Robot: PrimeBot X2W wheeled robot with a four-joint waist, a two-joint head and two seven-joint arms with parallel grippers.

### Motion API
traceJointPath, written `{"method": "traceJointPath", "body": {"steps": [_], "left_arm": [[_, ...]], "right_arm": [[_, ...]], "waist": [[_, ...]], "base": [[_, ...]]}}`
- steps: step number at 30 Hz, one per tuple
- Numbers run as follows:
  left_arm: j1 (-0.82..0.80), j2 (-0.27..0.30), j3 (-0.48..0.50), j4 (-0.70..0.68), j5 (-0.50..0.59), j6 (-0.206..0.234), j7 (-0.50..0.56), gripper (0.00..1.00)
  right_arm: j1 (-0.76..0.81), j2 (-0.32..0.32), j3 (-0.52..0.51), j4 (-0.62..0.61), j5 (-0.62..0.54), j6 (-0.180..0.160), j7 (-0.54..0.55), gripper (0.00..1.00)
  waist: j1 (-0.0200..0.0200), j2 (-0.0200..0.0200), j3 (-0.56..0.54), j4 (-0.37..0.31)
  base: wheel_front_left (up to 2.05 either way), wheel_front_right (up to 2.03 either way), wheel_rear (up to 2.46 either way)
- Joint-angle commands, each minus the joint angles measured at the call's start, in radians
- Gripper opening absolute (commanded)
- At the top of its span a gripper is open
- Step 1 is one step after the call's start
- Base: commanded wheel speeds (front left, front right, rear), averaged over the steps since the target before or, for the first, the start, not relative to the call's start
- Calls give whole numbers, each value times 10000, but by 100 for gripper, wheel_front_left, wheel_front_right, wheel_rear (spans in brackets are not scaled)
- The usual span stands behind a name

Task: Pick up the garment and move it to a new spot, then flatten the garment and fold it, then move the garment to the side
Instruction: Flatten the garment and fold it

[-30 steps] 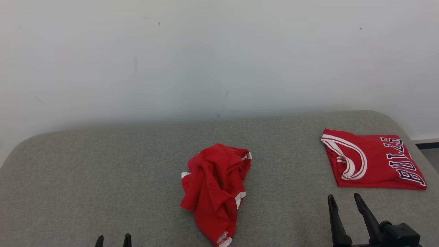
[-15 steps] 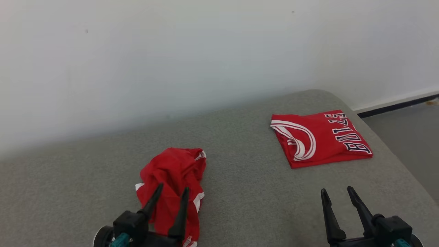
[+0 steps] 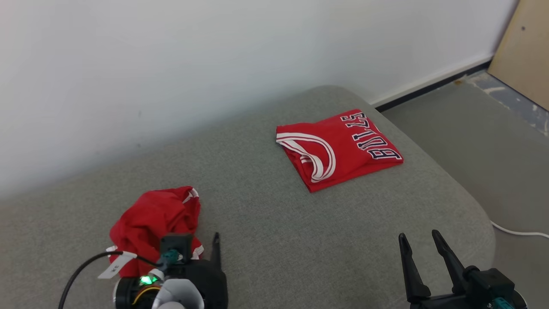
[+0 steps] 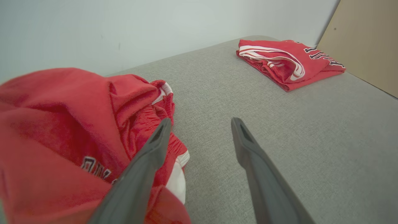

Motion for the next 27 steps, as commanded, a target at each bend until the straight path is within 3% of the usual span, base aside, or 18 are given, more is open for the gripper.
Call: {"method": "traceJointPath", "body": {"steps": [1,3,7,12,13,15,22,27], "left_arm": [[-267,30,225,433,67,480,199,100],[-347,5,319,678,76,747,213,100],[-381,22,324,1031,41,862,294,100],[-568,6,139,1389,-115,576,345,100],[-590,0,107,1447,-128,536,297,49],[-682,-6,31,1551,-136,521,229,0],[-1155,-37,-36,1628,-390,355,-195,0],[-2189,-71,-323,826,-615,161,-831,0]], "right_arm": [[-123,2,13,-21,65,-26,-72,100],[-112,9,6,-4,85,-26,-108,100],[-108,13,37,52,68,-26,-109,100],[-209,20,129,93,74,-26,-80,100],[-229,21,149,103,76,-26,-76,100],[-272,23,210,134,92,-26,-93,100],[-279,22,219,199,112,-26,-121,100],[-189,24,136,194,119,-26,-95,100]], "waist": [[-1,-1,343,-312],[-1,-1,366,-323],[-1,-1,361,-320],[-1,-1,372,-211],[-1,-1,376,-191],[-1,-1,381,-172],[-1,-1,365,-91],[-1,-1,284,134]], "base": [[0,0,0],[0,0,0],[0,0,0],[0,0,0],[0,0,0],[0,0,0],[0,0,0],[0,0,0]]}}
